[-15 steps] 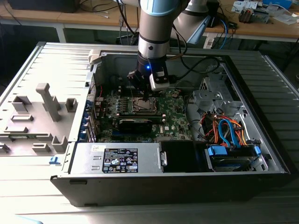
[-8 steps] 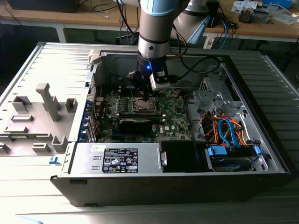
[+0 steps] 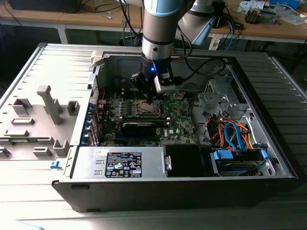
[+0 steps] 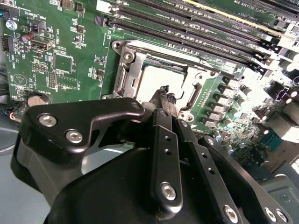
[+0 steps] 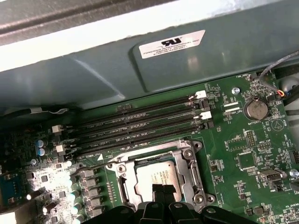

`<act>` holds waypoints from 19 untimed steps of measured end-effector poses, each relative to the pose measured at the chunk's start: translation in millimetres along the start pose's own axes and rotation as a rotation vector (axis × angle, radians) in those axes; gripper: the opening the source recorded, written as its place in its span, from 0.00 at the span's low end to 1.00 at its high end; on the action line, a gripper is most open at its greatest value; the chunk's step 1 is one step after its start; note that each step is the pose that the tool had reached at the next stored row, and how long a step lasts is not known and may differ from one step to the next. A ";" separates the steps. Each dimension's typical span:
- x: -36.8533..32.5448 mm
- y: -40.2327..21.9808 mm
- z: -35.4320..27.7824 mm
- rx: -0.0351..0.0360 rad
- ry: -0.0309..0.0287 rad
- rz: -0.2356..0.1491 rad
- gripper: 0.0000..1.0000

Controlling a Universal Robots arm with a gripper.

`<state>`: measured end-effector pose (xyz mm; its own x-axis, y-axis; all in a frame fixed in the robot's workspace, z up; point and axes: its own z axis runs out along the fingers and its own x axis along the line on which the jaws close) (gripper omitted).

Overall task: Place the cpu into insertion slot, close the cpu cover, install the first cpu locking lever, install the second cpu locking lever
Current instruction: 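Install the first cpu locking lever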

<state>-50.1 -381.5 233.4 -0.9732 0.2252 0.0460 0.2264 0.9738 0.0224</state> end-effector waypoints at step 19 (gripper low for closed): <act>0.0 0.0 0.2 0.0169 0.0029 -0.180 0.11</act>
<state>-50.1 -381.5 233.2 -0.9979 0.0468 0.0457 0.0474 0.9988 0.0137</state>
